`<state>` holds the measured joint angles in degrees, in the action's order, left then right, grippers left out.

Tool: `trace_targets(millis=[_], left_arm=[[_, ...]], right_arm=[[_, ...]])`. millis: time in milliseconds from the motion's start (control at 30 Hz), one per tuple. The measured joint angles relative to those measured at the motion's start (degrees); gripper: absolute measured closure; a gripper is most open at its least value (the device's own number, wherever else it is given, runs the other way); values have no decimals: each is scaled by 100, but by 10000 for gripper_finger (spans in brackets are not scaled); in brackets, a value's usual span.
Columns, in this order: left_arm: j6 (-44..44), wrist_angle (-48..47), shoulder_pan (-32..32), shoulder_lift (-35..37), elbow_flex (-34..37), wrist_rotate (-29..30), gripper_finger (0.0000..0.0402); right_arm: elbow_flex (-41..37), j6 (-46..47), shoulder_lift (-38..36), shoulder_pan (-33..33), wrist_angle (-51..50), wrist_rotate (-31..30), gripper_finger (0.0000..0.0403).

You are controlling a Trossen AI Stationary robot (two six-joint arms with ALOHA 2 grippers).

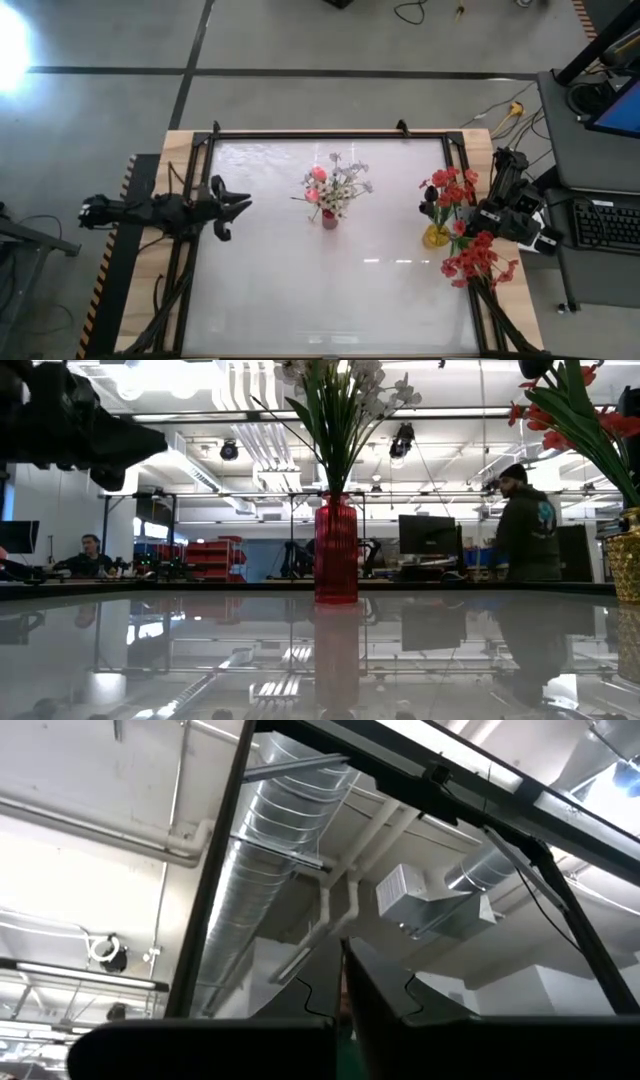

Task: Sort flowers into vase by color
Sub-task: Return to Home Position

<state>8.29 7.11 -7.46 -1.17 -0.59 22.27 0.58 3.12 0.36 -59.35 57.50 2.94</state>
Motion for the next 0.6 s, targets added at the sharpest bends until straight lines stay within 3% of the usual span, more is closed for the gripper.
trace_targets(millis=[233, 433, 600], left_arm=[[-302, -309, 2, 27, 1, -87, 322], [-1189, -323, 2, -264, 1, -279, 322], [-1167, -333, 2, -590, 1, -312, 322]], right_arm=[[-2, -136, 9, 0, -96, -2, 390], [-2, -311, 15, 0, -217, -1, 390], [-2, -315, 15, 2, -248, 0, 390]])
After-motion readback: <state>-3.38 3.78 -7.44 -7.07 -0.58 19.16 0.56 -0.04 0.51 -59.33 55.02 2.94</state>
